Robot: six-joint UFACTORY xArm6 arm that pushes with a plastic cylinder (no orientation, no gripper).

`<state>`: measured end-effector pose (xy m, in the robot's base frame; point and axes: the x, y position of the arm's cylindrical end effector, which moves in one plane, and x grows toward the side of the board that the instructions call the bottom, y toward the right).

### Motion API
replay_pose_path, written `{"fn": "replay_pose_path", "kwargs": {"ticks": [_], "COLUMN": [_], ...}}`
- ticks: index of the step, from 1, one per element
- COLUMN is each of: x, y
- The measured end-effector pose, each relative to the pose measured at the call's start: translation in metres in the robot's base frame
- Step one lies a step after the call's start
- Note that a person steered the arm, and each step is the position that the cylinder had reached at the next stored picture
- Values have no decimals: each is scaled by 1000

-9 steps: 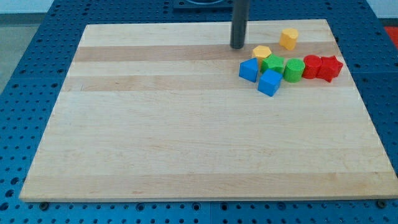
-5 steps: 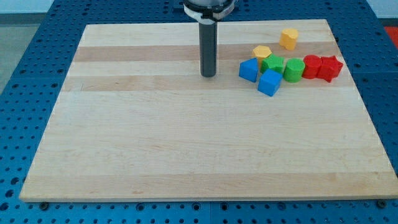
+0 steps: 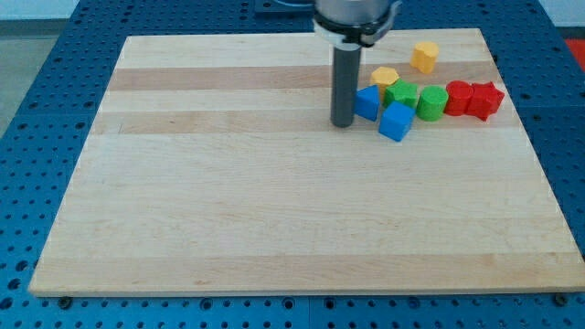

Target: Move the blue triangle to the left side of the yellow hexagon

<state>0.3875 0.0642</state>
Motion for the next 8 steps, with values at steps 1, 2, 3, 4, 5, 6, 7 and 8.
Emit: {"fn": "replay_pose_path", "kwargs": {"ticks": [1, 2, 3, 4, 5, 6, 7, 8], "x": [-3, -5, -30, -47, -56, -63, -64, -34], "y": [14, 20, 38, 52, 60, 65, 62, 5]}}
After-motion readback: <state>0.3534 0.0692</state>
